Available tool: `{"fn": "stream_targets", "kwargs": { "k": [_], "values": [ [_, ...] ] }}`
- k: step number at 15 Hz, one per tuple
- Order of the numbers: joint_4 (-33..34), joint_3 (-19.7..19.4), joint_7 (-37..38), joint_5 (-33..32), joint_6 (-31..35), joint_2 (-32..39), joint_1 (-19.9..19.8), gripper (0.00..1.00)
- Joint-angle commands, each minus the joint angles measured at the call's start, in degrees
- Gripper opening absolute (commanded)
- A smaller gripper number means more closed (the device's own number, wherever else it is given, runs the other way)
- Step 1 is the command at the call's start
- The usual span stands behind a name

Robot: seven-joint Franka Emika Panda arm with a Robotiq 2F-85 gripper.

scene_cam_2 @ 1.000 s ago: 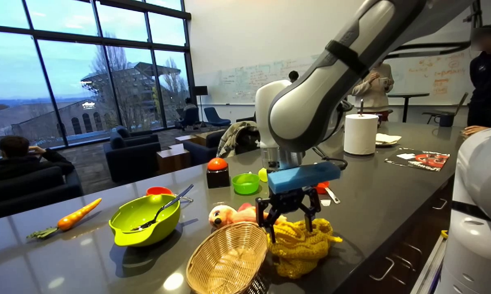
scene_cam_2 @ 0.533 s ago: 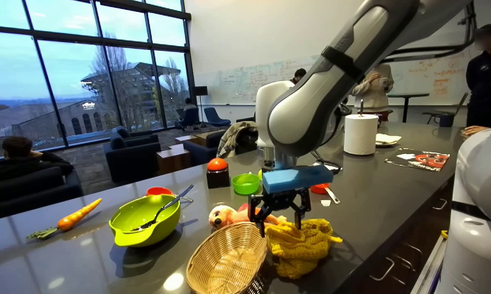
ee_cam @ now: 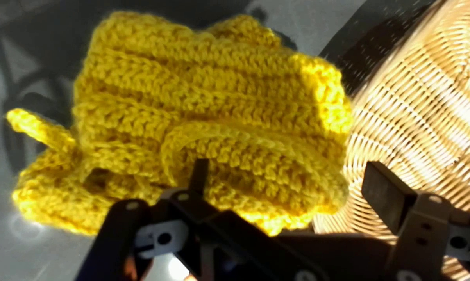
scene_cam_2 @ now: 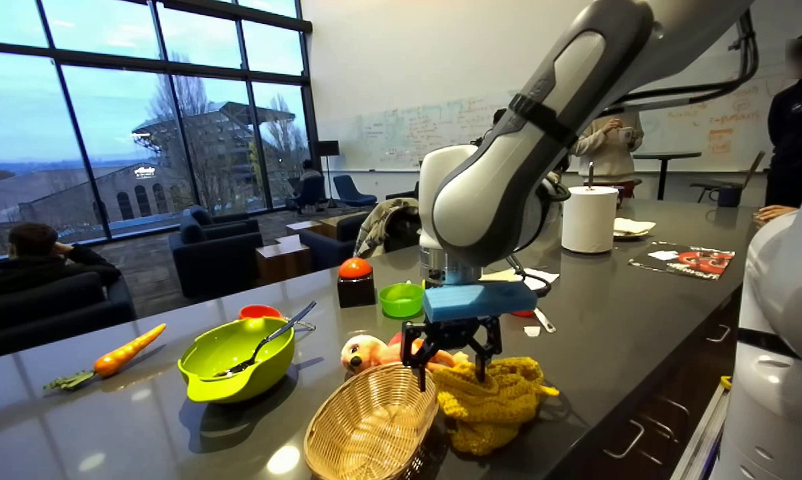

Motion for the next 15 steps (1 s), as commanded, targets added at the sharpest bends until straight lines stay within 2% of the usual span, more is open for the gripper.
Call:
{"fn": "stream_targets", "kwargs": {
  "k": [1, 4, 7, 11, 15],
  "values": [
    [0.0, -0.6, -0.3, 2.2, 1.4, 1.0, 0.1, 1.00],
    [0.0, -1.1, -0.9, 2.2, 0.8, 0.1, -0.1, 1.00],
    [-1.0, -0.4, 0.7, 2.2, -0.3, -4.4, 0.5, 1.00],
    [4.2, 0.0, 4.1, 3.5, -2.6, -3.4, 0.4, 1.00],
    [6.5, -1.3, 2.8, 8.4, -0.6, -1.8, 0.9, 1.00]
  ]
}}
